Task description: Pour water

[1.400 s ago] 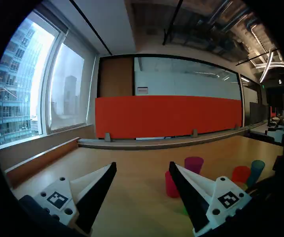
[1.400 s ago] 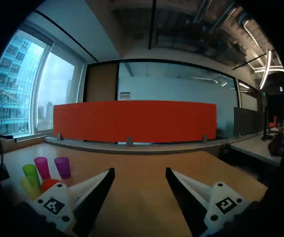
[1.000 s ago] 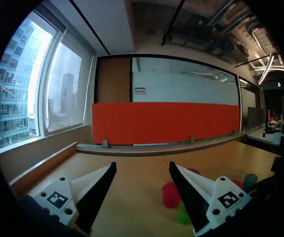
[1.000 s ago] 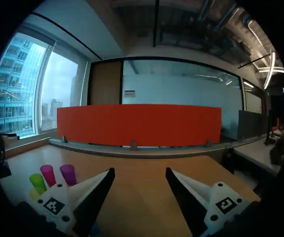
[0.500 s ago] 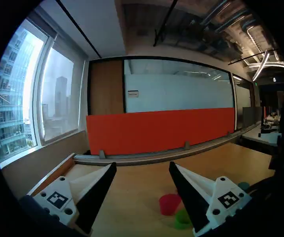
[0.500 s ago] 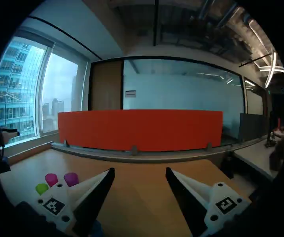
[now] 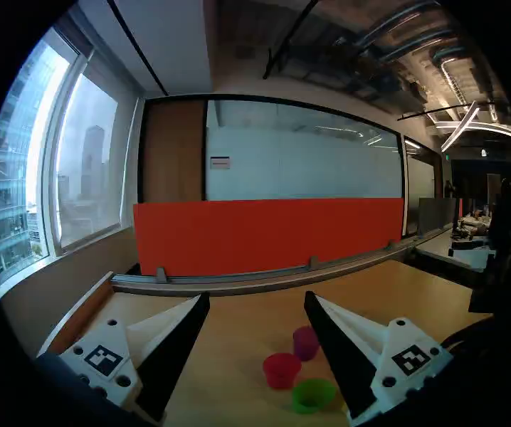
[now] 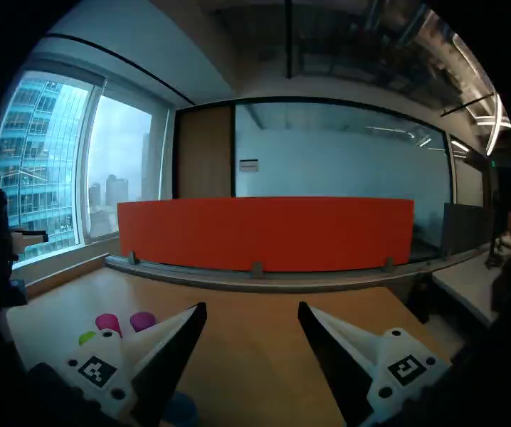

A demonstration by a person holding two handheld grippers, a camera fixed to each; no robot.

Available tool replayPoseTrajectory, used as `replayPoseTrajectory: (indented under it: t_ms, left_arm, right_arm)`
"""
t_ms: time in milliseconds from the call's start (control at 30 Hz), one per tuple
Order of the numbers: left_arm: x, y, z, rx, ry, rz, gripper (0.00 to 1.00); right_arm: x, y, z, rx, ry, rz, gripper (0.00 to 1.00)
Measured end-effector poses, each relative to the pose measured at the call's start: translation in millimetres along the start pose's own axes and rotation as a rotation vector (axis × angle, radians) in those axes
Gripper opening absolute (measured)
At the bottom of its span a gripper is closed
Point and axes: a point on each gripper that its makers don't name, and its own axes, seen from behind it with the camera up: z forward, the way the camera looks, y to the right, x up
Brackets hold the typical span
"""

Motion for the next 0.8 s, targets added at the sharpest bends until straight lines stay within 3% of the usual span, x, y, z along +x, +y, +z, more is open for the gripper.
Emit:
replayPoseTrajectory:
  t_ms: [567, 800]
  left_arm:
    - [-1.0, 26.8, 1.0, -0.216, -0.011, -0.034, 0.99]
    - [-1.0, 33.2, -1.3, -0.272, -0.003, -0.011, 0.99]
  right_arm:
    - [13.6, -40.5, -13.5, 0.227, 0.002, -0.051, 0.99]
    - [17.8, -51.7, -15.2, 0.284, -0.005, -0.036, 0.99]
